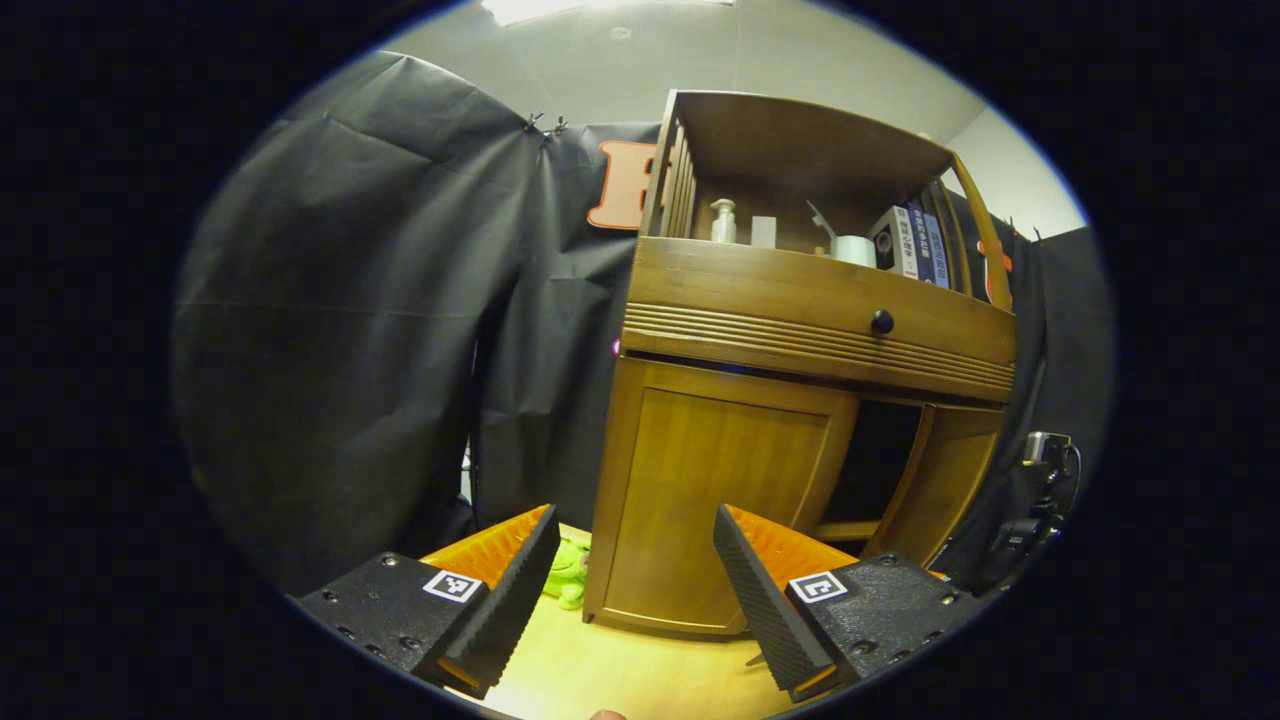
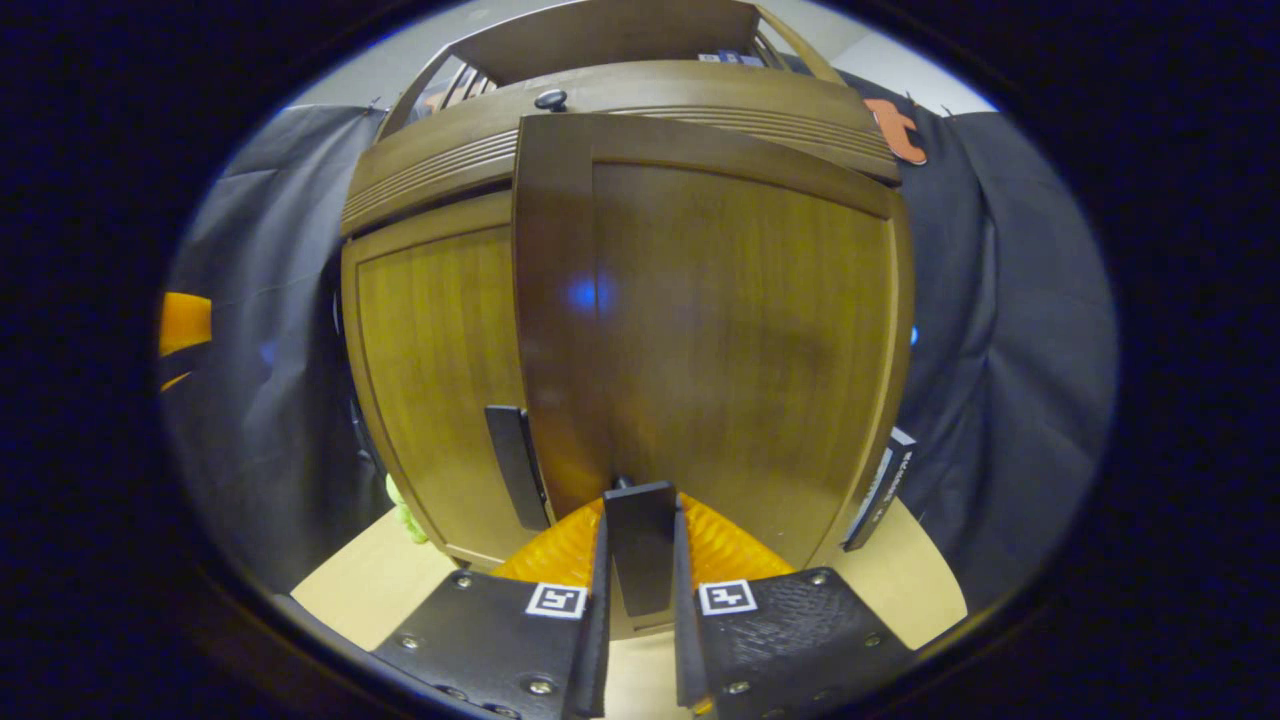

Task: Open the right door of the double-door shoe cabinet with the right hand, and open the left door with the left hand.

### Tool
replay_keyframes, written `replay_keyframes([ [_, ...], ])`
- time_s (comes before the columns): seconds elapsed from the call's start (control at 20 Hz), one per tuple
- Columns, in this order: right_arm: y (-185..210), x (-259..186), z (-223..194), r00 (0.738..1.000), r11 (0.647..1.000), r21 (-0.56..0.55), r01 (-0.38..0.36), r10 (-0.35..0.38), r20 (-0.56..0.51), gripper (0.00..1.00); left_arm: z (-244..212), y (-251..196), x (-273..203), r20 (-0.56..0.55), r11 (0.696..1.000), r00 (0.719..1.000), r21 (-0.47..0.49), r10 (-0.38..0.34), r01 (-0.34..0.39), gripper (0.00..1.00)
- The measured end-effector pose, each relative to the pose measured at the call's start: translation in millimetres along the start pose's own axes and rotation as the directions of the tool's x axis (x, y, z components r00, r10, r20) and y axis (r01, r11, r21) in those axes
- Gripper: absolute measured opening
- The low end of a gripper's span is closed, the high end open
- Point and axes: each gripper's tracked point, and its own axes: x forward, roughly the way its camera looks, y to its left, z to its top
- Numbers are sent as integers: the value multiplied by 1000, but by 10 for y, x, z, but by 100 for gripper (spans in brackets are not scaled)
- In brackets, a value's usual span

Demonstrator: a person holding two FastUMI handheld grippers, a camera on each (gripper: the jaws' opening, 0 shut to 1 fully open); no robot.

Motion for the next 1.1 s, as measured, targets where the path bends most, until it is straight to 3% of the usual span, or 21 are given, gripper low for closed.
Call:
replay_keyframes([
  [0.65,-75,10,16,1000,999,26,31,-31,0,25,-153,-633,-56,-33,989,988,9,-150,150,92],
  [1.1,-184,-105,45,996,994,66,89,-89,-2,26,-201,-644,-141,-45,987,986,17,-161,162,92],
])
